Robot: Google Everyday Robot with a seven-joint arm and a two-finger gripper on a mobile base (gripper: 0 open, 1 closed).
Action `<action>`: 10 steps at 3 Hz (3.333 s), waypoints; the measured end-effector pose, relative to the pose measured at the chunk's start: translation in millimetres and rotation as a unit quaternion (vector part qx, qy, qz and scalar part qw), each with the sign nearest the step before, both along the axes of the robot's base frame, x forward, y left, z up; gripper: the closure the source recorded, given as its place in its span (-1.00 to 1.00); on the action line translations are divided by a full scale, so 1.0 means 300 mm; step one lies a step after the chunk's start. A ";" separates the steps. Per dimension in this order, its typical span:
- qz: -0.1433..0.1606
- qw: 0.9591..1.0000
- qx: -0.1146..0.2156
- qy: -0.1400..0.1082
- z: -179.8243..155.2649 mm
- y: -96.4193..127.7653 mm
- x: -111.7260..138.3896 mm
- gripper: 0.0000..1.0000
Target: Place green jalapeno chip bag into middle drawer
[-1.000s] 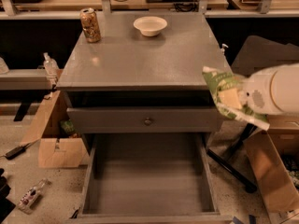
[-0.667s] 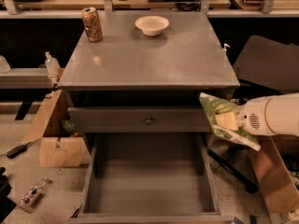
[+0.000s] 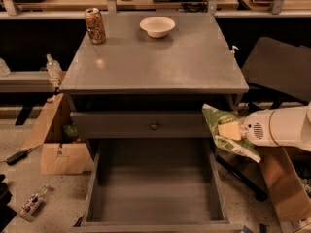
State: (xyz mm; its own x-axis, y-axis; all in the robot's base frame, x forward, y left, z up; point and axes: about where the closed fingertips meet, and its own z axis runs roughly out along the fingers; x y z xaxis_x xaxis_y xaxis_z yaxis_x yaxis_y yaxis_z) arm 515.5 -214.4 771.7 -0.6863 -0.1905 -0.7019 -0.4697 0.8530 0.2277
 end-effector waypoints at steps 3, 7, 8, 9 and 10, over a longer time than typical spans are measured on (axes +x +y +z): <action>-0.005 0.990 0.085 0.108 -0.749 0.013 0.068 1.00; 0.065 0.981 0.166 0.072 -1.015 0.186 0.139 0.19; 0.067 0.981 0.167 0.073 -1.018 0.197 0.138 -0.43; 0.070 0.981 0.168 0.074 -1.020 0.208 0.137 -1.00; 0.070 0.981 0.168 0.074 -1.020 0.208 0.137 -1.00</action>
Offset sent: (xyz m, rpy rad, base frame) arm 0.0059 -0.0151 -0.2674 0.1750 0.3521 -0.0714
